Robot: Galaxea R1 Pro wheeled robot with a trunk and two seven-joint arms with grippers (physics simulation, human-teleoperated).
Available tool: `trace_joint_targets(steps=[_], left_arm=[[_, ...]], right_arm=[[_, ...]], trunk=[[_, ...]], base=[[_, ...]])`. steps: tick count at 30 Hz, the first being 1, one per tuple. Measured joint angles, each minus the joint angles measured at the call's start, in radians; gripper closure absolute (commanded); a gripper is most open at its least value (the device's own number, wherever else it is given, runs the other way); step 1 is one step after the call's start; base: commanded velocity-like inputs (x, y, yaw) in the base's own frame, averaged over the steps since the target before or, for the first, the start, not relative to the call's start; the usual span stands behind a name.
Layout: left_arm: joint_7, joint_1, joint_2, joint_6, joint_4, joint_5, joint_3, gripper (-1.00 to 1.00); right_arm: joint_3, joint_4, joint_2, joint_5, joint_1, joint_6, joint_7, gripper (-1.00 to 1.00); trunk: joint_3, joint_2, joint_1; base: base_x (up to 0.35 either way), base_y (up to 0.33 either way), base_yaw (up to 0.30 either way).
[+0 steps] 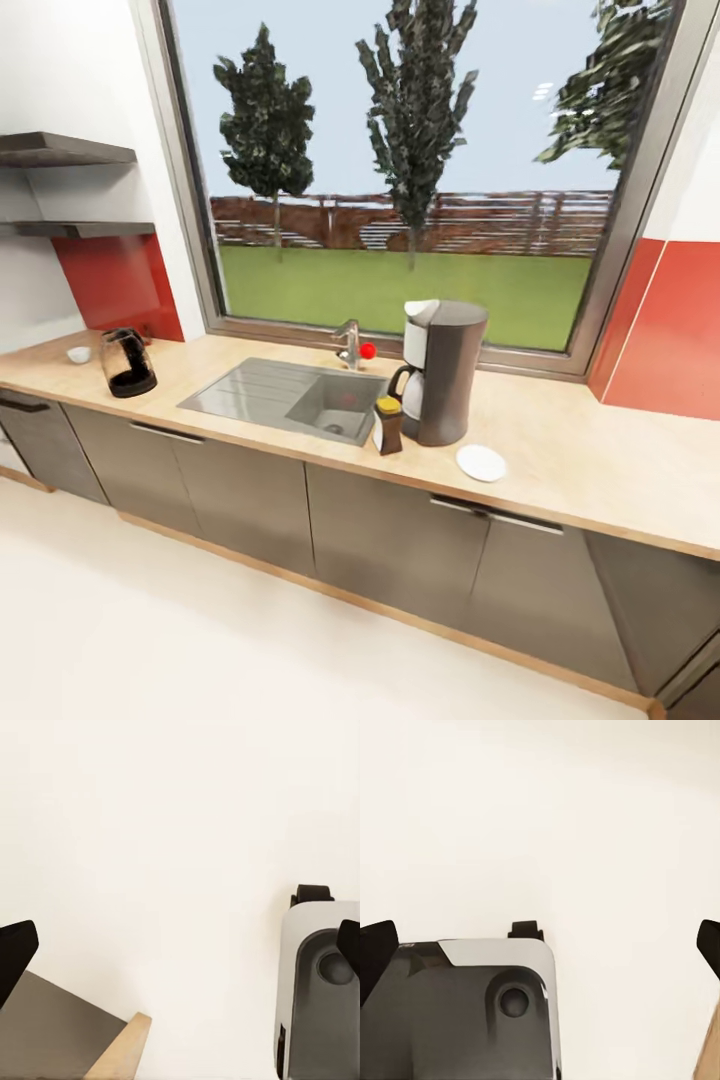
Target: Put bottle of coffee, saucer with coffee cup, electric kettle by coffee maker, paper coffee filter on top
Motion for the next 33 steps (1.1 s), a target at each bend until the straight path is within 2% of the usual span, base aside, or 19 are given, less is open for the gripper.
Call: trace_joint_targets(steps=[10, 21, 33], left_arm=[[0.0, 0.0, -0.005, -0.001, -0.001, 0.0, 0.0, -1.0], [-0.002, 0.0, -0.03, -0.001, -0.002, -0.007, -0.002, -1.0], [0.0, 0.0, -0.032, -0.003, -0.003, 0.001, 0.003, -1.0]], right_arm=[[-0.001, 0.0, -0.002, -0.001, 0.001, -0.001, -0.007, -1.0], [-0.002, 0.0, -0.006, -0.001, 0.007, -0.001, -0.009, -1.0], [0.0, 0.0, -0.022, 0.001, 0.018, -0.001, -0.008, -1.0]], trunk=[[-0.008, 0.0, 0.0], [-0.016, 0.0, 0.0], [-0.023, 0.0, -0.001]], base=[[0.0, 0.0, 0.25], [0.011, 0.0, 0.265], [0.274, 0.084, 0.267]])
